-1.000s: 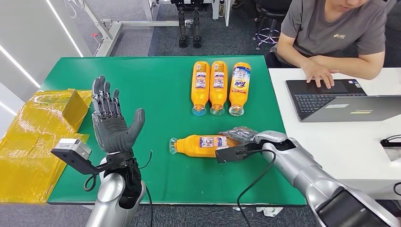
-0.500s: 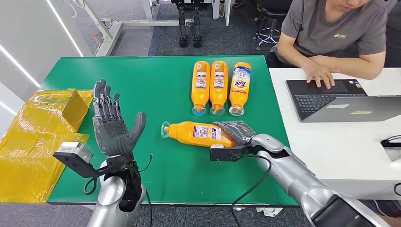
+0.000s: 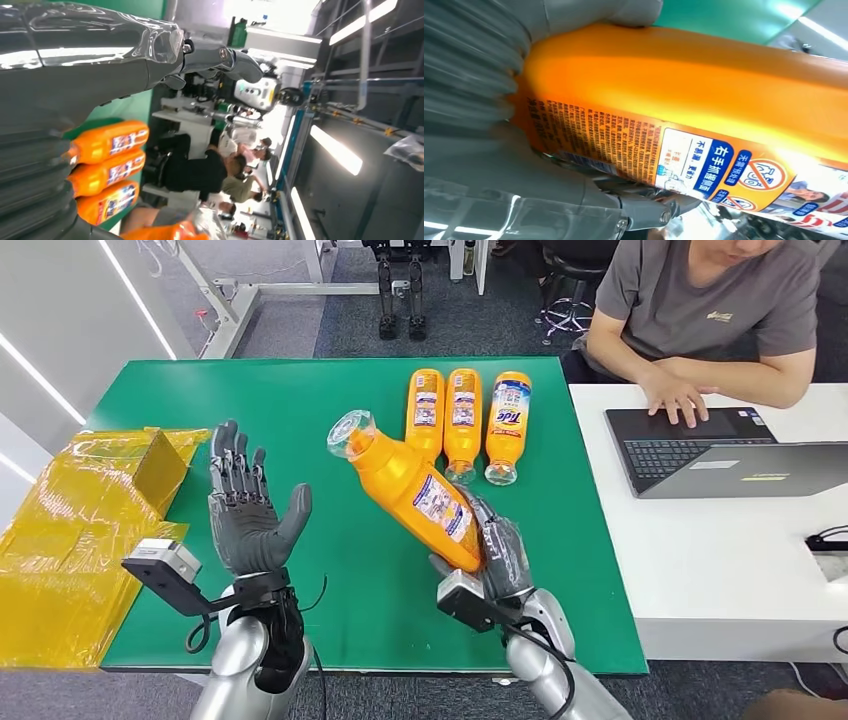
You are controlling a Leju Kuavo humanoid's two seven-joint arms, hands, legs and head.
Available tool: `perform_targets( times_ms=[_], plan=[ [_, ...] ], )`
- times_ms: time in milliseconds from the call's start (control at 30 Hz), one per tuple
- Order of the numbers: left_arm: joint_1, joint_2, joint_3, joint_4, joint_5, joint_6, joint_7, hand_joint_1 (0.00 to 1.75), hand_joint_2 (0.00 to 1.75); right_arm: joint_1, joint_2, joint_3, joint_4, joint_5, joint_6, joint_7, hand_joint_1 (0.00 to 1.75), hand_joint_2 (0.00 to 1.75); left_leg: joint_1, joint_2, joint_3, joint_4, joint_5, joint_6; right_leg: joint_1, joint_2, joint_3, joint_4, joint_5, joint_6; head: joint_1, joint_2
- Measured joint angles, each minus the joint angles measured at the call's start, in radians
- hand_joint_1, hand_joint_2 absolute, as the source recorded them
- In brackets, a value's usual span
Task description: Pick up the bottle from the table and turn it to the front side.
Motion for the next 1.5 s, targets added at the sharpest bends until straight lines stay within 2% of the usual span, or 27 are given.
perform_targets(
  times_ms=[233,400,567,1000,1500],
  plan=[
    [-0.035,-0.015,-0.006,0.090,0.057,-0.067,0.000,0.00,1.75,0.060,0.018,-0.004,-0.061,0.022,-0.014,-0.020,1.75,1.75,0.000,0.000,0.000,0.000,0.000,0.000,0.000,0.000,0.000,0.000,0.000,0.000,0.000,0.000],
    [-0.067,-0.020,-0.052,0.149,0.116,-0.155,0.000,0.00,1.75,0.066,0.029,-0.004,-0.071,-0.008,0.005,-0.024,1.75,1.75,0.000,0.001,0.000,0.000,0.000,0.000,0.000,0.000,0.000,0.000,0.001,0.000,0.000,0.000],
    [-0.081,-0.022,-0.086,0.171,0.125,-0.177,0.000,0.00,1.75,0.074,0.038,-0.004,-0.071,-0.015,0.039,-0.014,1.75,1.75,0.000,0.000,0.000,0.000,0.000,0.000,0.000,0.000,0.000,0.000,0.000,0.000,0.000,0.000],
    [-0.091,-0.028,-0.114,0.176,0.097,-0.178,0.000,0.00,1.75,0.085,0.057,-0.004,-0.071,0.030,0.137,0.079,1.75,1.75,0.000,0.000,0.000,0.000,0.000,0.000,0.000,0.000,0.000,0.000,0.000,0.000,0.000,0.000],
    [-0.106,-0.028,-0.113,0.206,0.087,-0.159,0.015,0.00,1.75,0.056,0.068,-0.002,-0.041,0.062,0.261,0.073,1.75,1.75,0.000,0.000,0.000,0.000,0.000,0.000,0.000,0.000,0.000,0.000,0.000,0.000,0.000,0.000]
  ],
)
